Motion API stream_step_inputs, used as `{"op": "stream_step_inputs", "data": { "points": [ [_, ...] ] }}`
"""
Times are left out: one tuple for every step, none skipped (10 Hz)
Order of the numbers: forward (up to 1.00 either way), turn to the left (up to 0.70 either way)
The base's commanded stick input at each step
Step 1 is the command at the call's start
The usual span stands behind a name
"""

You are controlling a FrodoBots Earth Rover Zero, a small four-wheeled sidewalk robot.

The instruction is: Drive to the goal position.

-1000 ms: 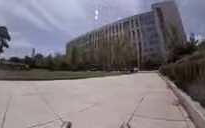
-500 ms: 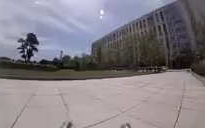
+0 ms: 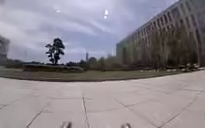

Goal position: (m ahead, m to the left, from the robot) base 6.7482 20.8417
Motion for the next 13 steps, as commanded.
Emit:
{"op": "stream_step_inputs", "data": {
  "points": [
    [0.7, 0.35],
    [0.7, 0.35],
    [0.7, 0.35],
    [0.7, 0.35],
    [0.7, 0.35],
    [0.7, 0.35],
    [0.7, 0.35],
    [0.7, 0.35],
    [0.7, 0.35],
    [0.7, 0.35],
    [0.7, 0.35],
    [0.7, 0.35],
    [0.7, 0.35]
  ]
}}
